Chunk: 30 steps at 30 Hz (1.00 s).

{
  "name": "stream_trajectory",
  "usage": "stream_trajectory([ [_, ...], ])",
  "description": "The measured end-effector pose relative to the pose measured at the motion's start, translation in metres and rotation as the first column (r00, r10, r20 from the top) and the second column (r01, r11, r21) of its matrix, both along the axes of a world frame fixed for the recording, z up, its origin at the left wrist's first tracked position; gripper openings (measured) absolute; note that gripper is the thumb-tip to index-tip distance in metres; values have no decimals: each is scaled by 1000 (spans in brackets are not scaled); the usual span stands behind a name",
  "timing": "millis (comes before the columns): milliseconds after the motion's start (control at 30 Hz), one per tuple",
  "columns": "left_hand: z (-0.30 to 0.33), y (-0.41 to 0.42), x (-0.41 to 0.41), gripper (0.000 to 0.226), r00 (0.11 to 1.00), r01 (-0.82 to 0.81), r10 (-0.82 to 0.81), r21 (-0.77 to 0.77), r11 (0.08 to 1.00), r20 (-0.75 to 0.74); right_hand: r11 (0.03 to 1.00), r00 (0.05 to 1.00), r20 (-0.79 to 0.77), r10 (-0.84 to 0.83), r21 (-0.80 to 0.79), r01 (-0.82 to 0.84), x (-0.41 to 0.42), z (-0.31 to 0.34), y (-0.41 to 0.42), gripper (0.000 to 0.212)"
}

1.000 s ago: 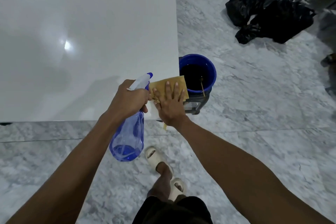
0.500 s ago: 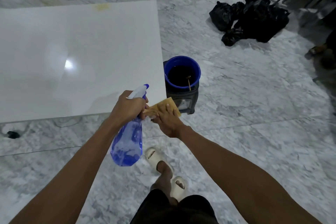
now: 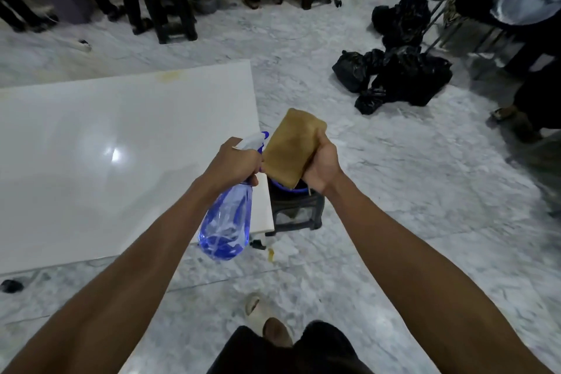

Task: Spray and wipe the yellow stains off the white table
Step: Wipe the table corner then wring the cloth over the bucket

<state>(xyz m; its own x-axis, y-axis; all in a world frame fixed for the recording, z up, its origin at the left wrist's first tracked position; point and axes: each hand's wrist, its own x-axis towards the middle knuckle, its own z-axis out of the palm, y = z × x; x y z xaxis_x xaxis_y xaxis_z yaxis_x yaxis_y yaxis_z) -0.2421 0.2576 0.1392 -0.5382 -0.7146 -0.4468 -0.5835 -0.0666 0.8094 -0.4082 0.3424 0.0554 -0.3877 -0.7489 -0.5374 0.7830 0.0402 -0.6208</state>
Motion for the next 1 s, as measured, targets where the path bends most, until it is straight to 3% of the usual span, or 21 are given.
stream_trajectory([
  [133,11,-26,-25,26,1000,-14,14,-13,1000,5,996,999,5,-35,-80,35,-26,19,-32,74],
  [233,17,-43,-44,16,1000,-19,18,-19,1000,-14,995,999,-31,-39,-97,36,-46,27,-55,74],
  [300,18,-56,-59,23,999,-39,39,-46,998,-6,994,999,-28,-17,-105,14,-60,27,-73,74],
  [533,6,-116,-123,29,981,-184,182,29,982,68,997,998,-24,65,-49,-66,-121,9,-158,69],
  [600,1,-135,-143,20,967,-246,243,35,969,70,995,995,-27,98,-20,-99,-141,-1,-183,68],
  [667,-5,-156,-165,7,960,-274,272,32,961,61,990,989,-28,143,19,-143,-160,-15,-207,65],
  [733,-13,-175,-182,9,955,-290,287,21,957,78,976,978,-36,204,83,-201,-172,-32,-220,61],
  [867,-35,-218,-208,28,916,-393,387,36,919,107,868,902,-6,431,275,-413,-190,-96,-248,53],
  [1000,-52,-257,-221,32,904,-420,416,21,907,100,749,795,-144,589,467,-471,-206,-138,-305,77],
])
